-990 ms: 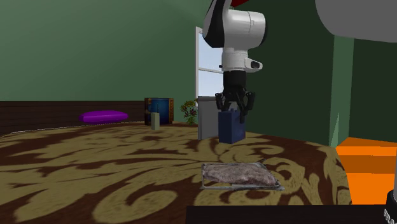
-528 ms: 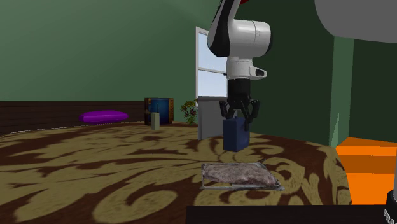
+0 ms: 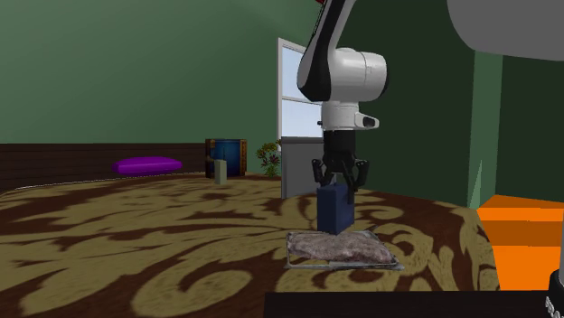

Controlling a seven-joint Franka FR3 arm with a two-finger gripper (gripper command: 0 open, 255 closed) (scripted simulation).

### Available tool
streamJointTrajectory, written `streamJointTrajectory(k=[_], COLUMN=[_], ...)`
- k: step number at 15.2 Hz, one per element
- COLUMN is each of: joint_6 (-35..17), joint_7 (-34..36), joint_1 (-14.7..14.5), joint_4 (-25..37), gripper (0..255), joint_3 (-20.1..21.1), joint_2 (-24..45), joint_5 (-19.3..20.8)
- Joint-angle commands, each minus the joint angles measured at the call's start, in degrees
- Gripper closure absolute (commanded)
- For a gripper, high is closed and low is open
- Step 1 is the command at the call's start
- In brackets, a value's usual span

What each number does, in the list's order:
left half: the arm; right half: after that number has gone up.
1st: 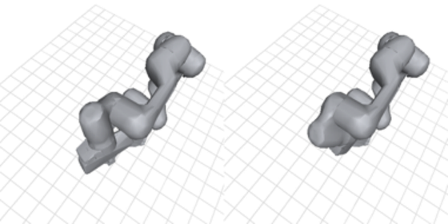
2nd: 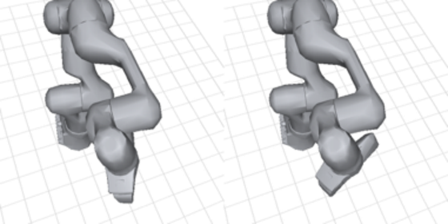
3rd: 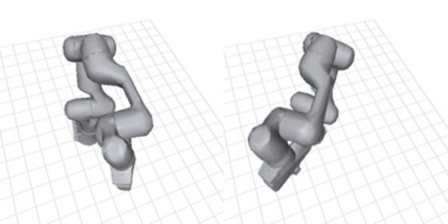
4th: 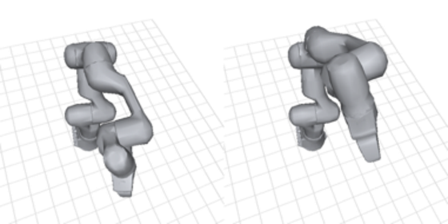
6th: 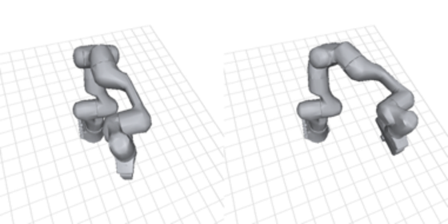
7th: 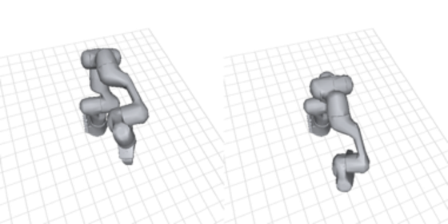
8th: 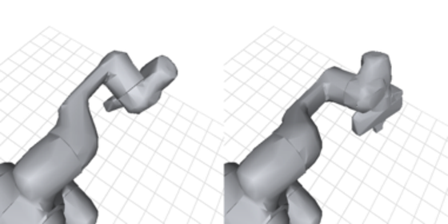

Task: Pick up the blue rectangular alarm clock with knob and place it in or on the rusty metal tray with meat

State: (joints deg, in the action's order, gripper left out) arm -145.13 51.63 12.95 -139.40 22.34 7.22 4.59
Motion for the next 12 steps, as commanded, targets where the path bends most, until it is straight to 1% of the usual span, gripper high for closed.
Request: streamJointTrajectory(k=[1,3,10,11,12], joint_6=[-1.5,-2.8,-2.8,-2.8,-2.8], joint_7=[0.8,1.6,1.6,1.6,1.6], joint_1=[-0.2,-0.4,-0.4,-0.4,-0.4], joint_4=[0.0,-0.1,-0.1,-0.1,-0.1], gripper=[255,255,255,0,0], joint_3=[-0.3,-0.7,-0.7,-0.7,-0.7], joint_2=[1.6,3.0,3.0,3.0,3.0], joint_5=[1.2,2.3,2.3,2.3,2.3])
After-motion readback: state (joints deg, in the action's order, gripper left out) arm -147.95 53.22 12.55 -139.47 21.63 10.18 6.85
